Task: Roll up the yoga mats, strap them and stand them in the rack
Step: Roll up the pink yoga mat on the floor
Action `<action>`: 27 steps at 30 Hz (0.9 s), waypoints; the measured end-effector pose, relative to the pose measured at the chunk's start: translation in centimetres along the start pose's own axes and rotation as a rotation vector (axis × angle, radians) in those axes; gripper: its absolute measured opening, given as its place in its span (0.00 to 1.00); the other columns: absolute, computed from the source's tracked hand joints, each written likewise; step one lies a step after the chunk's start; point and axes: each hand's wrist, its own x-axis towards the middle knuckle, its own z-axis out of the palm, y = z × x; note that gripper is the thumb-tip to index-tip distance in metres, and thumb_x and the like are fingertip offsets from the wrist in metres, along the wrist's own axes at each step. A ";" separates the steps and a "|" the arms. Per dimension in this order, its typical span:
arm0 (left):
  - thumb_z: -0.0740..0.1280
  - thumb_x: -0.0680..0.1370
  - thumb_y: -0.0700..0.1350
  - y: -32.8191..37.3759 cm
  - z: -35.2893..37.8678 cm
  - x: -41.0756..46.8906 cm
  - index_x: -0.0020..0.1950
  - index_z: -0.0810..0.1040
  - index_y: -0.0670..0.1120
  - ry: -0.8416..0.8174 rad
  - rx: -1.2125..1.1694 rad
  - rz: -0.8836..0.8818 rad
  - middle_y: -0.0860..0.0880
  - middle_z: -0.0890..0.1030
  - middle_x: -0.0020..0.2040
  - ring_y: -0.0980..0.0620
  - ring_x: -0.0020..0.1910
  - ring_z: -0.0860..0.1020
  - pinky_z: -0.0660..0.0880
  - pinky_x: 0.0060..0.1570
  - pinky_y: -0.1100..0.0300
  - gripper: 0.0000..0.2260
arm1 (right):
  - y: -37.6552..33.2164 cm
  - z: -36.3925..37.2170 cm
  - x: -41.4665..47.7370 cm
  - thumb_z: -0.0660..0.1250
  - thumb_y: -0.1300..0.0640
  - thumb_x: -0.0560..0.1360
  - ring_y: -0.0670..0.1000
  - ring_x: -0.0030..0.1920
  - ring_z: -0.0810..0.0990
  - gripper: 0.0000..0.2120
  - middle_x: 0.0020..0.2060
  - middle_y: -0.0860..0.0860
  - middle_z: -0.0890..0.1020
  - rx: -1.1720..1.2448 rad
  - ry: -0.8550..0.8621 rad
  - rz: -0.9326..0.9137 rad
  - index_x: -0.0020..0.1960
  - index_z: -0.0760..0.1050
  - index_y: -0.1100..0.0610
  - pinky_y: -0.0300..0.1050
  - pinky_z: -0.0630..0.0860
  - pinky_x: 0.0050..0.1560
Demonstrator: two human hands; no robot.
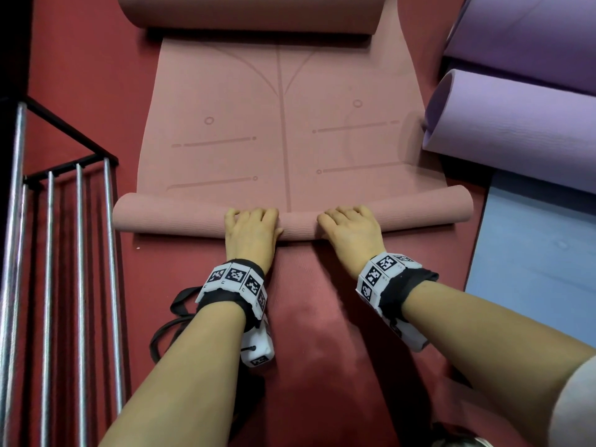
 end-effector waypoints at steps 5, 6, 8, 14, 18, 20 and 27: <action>0.76 0.61 0.58 -0.1 -0.3 -0.9 0.48 0.80 0.45 -0.008 -0.014 0.009 0.43 0.77 0.60 0.42 0.61 0.74 0.56 0.59 0.49 0.22 | -0.1 0.8 -0.4 0.60 0.63 0.68 0.54 0.40 0.81 0.09 0.40 0.53 0.83 0.037 0.029 0.005 0.43 0.78 0.58 0.46 0.66 0.48; 0.77 0.59 0.58 0.0 -0.5 -0.8 0.49 0.80 0.46 -0.026 -0.008 -0.012 0.42 0.75 0.61 0.40 0.61 0.73 0.55 0.59 0.49 0.24 | -0.1 0.9 -0.1 0.59 0.63 0.68 0.54 0.38 0.81 0.09 0.37 0.53 0.82 0.049 0.010 0.010 0.43 0.77 0.57 0.46 0.65 0.48; 0.78 0.58 0.57 0.1 -0.6 -0.5 0.53 0.79 0.47 -0.066 0.004 -0.058 0.41 0.73 0.61 0.39 0.61 0.70 0.53 0.60 0.49 0.27 | 0.2 1.0 0.8 0.57 0.63 0.69 0.54 0.35 0.80 0.11 0.34 0.53 0.81 0.071 -0.028 0.012 0.44 0.77 0.58 0.46 0.64 0.48; 0.80 0.60 0.49 0.0 0.6 1.3 0.50 0.81 0.47 -0.047 0.092 -0.027 0.44 0.80 0.45 0.41 0.45 0.78 0.58 0.52 0.51 0.21 | 0.6 0.9 1.8 0.54 0.61 0.70 0.55 0.37 0.82 0.16 0.37 0.53 0.83 0.079 -0.040 0.054 0.48 0.79 0.57 0.49 0.62 0.52; 0.76 0.66 0.48 -0.7 0.8 2.1 0.59 0.79 0.46 -0.003 0.077 0.020 0.44 0.82 0.40 0.43 0.40 0.79 0.58 0.53 0.50 0.23 | 0.4 0.5 2.9 0.61 0.57 0.70 0.57 0.46 0.80 0.09 0.50 0.57 0.82 0.004 -0.055 0.126 0.45 0.79 0.57 0.52 0.63 0.54; 0.76 0.66 0.46 -0.6 0.7 2.5 0.59 0.79 0.46 0.002 0.038 0.010 0.45 0.82 0.39 0.43 0.39 0.79 0.58 0.53 0.50 0.22 | 0.4 0.5 3.0 0.72 0.50 0.66 0.58 0.46 0.78 0.14 0.48 0.57 0.80 -0.020 -0.099 0.142 0.46 0.79 0.57 0.52 0.62 0.53; 0.70 0.72 0.40 -0.1 1.0 3.5 0.50 0.80 0.49 0.038 -0.016 -0.034 0.44 0.80 0.57 0.42 0.60 0.75 0.54 0.59 0.48 0.08 | 1.4 0.1 4.2 0.78 0.57 0.57 0.53 0.32 0.79 0.19 0.30 0.50 0.80 -0.062 -0.083 0.130 0.46 0.78 0.54 0.48 0.64 0.54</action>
